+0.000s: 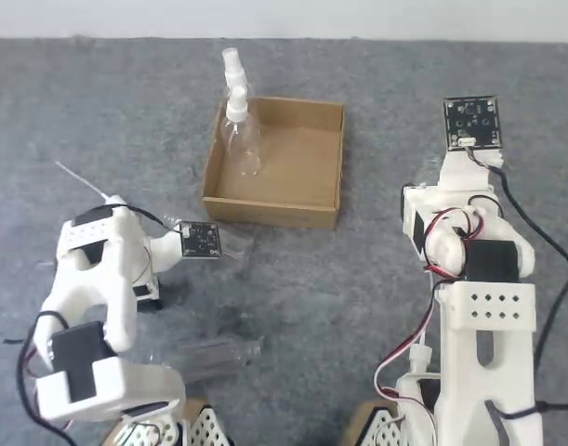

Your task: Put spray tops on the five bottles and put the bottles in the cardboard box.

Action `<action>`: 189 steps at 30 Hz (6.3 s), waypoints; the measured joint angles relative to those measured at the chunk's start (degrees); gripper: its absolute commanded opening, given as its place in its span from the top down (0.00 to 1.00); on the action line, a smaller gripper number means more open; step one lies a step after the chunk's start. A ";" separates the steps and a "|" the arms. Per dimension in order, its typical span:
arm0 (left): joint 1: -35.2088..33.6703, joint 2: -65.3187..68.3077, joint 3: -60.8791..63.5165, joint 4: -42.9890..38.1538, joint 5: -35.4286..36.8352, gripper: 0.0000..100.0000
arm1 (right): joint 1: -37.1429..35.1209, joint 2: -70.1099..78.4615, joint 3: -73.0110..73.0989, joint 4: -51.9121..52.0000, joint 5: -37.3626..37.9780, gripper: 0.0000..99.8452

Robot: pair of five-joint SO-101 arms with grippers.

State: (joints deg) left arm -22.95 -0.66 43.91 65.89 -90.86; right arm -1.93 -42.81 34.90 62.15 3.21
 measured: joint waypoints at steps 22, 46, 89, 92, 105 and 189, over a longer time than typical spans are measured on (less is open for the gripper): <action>0.44 -2.37 -23.74 32.26 5.54 0.99 | -3.25 0.09 2.02 0.00 0.00 0.91; 8.70 -37.45 -21.98 26.90 39.38 0.99 | -14.42 -15.38 9.05 2.11 3.25 0.91; 28.84 -47.65 -33.32 5.10 103.38 0.99 | -24.88 -31.56 24.35 -7.03 3.25 0.91; 29.63 -47.65 -35.43 5.10 104.88 0.99 | -26.64 -31.56 26.20 -8.62 3.25 0.91; 30.15 -47.65 -42.29 5.10 107.16 0.99 | -29.71 -32.44 26.73 -9.05 6.59 0.91; 45.63 -80.62 4.84 -17.85 106.29 0.99 | -45.98 -51.60 43.60 -16.18 15.65 0.91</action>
State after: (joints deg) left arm 22.68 -81.27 48.75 48.04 15.43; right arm -47.91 -94.42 78.51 45.98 18.86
